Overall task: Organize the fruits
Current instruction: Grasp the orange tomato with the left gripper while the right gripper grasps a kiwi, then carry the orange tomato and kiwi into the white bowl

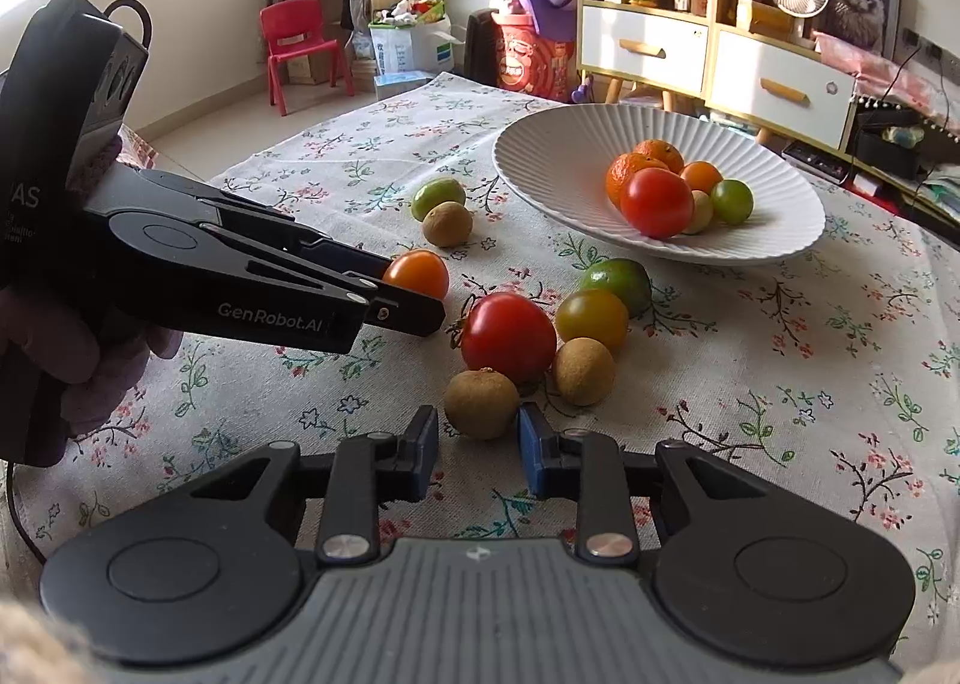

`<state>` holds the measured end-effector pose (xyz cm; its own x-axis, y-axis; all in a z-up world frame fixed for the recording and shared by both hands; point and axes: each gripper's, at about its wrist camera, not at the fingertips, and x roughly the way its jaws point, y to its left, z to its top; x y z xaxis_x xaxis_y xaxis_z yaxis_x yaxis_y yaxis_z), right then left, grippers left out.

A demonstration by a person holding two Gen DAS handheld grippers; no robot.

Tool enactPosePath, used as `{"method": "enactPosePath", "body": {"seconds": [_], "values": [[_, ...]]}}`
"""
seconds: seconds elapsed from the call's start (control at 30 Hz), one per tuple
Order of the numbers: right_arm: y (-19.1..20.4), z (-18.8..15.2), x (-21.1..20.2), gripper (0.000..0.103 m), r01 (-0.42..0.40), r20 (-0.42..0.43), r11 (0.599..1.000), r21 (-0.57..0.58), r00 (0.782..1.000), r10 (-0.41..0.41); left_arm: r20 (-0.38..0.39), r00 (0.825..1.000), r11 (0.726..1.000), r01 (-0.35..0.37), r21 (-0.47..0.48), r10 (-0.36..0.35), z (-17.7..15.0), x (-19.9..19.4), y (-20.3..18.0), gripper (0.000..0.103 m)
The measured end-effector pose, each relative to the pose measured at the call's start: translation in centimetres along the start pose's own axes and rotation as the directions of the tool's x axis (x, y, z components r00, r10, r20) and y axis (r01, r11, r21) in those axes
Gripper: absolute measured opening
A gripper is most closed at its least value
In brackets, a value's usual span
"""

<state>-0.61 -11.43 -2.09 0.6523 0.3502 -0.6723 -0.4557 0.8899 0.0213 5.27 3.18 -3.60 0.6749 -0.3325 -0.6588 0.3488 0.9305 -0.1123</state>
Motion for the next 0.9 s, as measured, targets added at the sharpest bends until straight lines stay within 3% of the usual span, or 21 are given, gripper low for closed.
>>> {"method": "enactPosePath", "body": {"seconds": [0.47,0.9], "values": [[-0.3,0.5,-0.4,0.024,-0.028,0.011,0.999,0.028,1.0,0.028,-0.004,1.0,1.0,0.012,-0.012,-0.012,0.5,-0.4,0.1,0.022],[-1.4,2.3,-1.8,0.023,-0.019,0.086,0.999,0.05,0.996,0.014,0.033,0.999,0.998,0.044,-0.05,-0.043,1.8,-2.2,0.4,0.022]]}}
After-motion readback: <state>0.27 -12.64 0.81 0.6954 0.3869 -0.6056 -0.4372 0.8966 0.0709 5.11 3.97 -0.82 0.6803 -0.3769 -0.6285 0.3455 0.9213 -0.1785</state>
